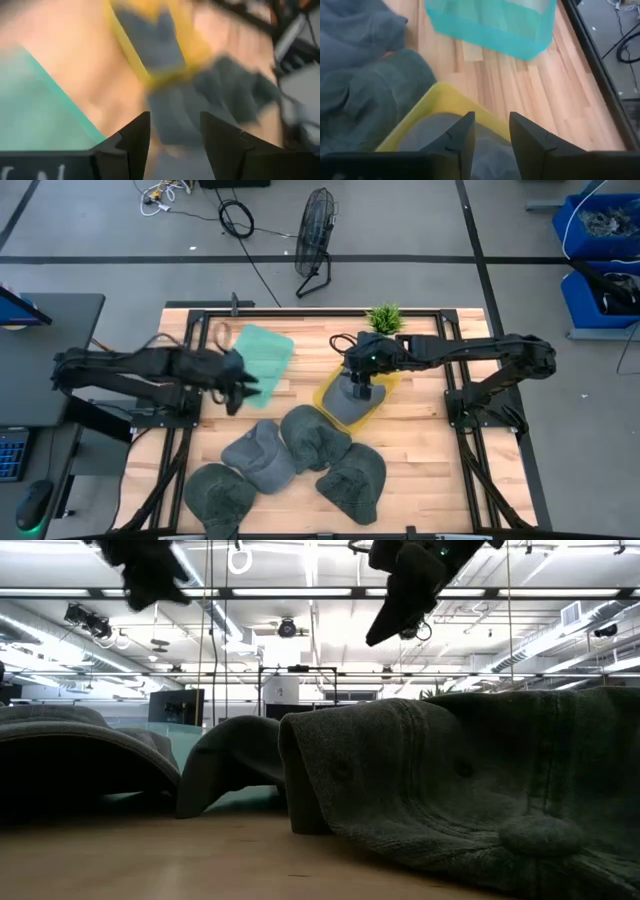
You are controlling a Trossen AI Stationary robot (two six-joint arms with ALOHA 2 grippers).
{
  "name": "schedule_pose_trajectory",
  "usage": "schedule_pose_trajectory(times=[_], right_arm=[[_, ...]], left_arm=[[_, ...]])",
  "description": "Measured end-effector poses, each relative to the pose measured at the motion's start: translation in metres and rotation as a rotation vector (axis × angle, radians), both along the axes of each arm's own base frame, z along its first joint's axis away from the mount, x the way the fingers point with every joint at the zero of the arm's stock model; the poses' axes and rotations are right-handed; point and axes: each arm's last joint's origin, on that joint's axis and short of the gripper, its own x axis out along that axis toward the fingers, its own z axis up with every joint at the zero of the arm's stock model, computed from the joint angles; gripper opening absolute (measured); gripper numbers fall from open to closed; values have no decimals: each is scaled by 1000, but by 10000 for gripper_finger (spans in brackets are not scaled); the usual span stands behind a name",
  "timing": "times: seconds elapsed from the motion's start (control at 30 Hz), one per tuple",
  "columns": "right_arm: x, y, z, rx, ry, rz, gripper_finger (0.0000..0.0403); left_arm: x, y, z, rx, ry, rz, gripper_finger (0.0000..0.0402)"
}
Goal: Pick & Place hat
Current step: Put the blue cap into the yellow basket
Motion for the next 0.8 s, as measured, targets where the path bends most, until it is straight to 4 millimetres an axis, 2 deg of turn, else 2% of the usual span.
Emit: schedule_pose_trajectory(times=[0.1, 0.23, 0.43, 0.63, 0.8], right_arm=[[2, -1, -4, 19, -29, -29, 118], [1, -2, -8, -38, -11, 25, 114], [2, -2, -8, -51, -13, 36, 114], [5, -3, -4, -105, -53, 80, 114], [7, -3, -2, -149, -70, 121, 114]], left_arm=[[16, -16, -20, -108, 118, -99, 177], [34, -40, -44, -124, 245, -177, 177], [42, -88, -72, -153, 384, -265, 177], [42, -128, -108, -177, 522, -124, 177], [46, -147, -137, -125, 557, -54, 177]])
